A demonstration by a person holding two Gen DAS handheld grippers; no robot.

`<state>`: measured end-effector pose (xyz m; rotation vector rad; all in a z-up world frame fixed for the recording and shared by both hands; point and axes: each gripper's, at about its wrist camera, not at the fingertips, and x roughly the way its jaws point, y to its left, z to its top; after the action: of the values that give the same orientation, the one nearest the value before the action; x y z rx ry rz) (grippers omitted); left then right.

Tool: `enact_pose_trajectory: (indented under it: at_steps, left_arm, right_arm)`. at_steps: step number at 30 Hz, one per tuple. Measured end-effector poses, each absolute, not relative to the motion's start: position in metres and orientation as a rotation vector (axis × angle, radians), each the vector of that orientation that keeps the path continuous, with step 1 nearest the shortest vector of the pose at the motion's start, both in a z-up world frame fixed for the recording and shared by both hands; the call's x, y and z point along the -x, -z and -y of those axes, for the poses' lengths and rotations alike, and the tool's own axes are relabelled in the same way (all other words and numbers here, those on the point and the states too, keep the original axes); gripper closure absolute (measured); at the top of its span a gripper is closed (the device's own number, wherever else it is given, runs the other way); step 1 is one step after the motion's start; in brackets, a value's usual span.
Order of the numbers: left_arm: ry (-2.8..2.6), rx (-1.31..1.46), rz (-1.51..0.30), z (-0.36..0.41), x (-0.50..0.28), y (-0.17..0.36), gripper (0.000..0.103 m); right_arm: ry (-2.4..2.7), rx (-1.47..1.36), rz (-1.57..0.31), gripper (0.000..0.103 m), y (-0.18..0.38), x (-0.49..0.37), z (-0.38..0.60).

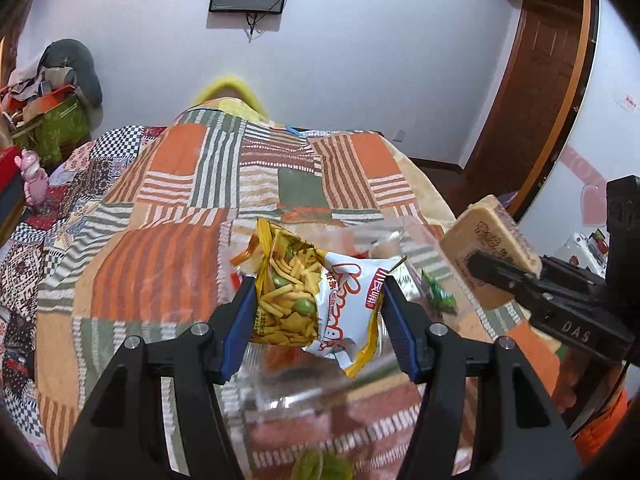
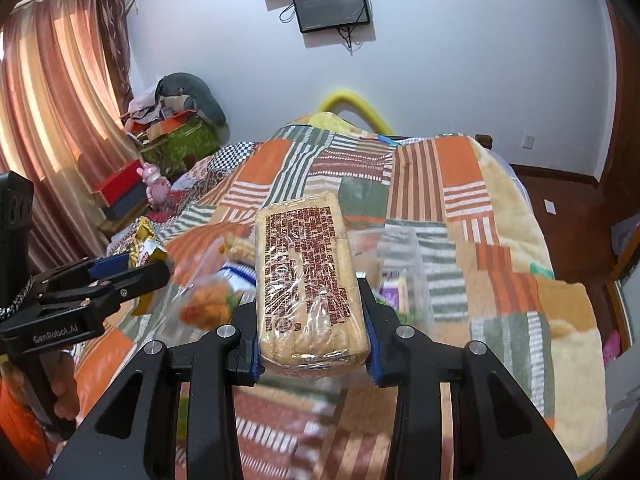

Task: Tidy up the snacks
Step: 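Carry both held snacks over the clear box and release them inside, then grasp the clear biscuit pack with the left gripper while the right grasps the green jelly cup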

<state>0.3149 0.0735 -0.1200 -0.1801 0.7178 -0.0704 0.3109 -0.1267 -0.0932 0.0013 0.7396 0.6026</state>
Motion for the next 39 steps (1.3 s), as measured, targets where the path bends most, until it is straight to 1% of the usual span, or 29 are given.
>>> enact_pose_trajectory:
  at_steps: [12,23,28,30,33,36,39]
  left_arm:
    - [0.078,0.193,-0.785,-0.061,-0.382,0.148,0.043]
    - [0.049,0.237,-0.85,-0.068,-0.406,0.174,0.041]
    - [0.052,0.244,-0.869,-0.068,-0.403,0.176,0.037]
    - [0.057,0.252,-0.867,-0.07,-0.398,0.172,0.03]
    - [0.05,0.241,-0.85,-0.07,-0.389,0.163,0.026]
    - [0.047,0.225,-0.826,-0.071,-0.375,0.149,0.023]
    - [0.043,0.2,-0.796,-0.072,-0.359,0.135,0.022]
  right_arm:
    - [-0.58,0.02,-0.823,0.068,0.124,-0.35,0.101]
    - [-0.586,0.064,-0.863,0.068,0.141,-0.36,0.087]
    - [-0.591,0.087,-0.854,0.068,0.136,-0.356,0.085]
    - [-0.598,0.088,-0.848,0.067,0.133,-0.353,0.086]
    - [-0.594,0.075,-0.843,0.065,0.128,-0.349,0.09]
    - [-0.591,0.056,-0.839,0.064,0.121,-0.344,0.096]
    - [-0.59,0.051,-0.829,0.059,0.113,-0.336,0.103]
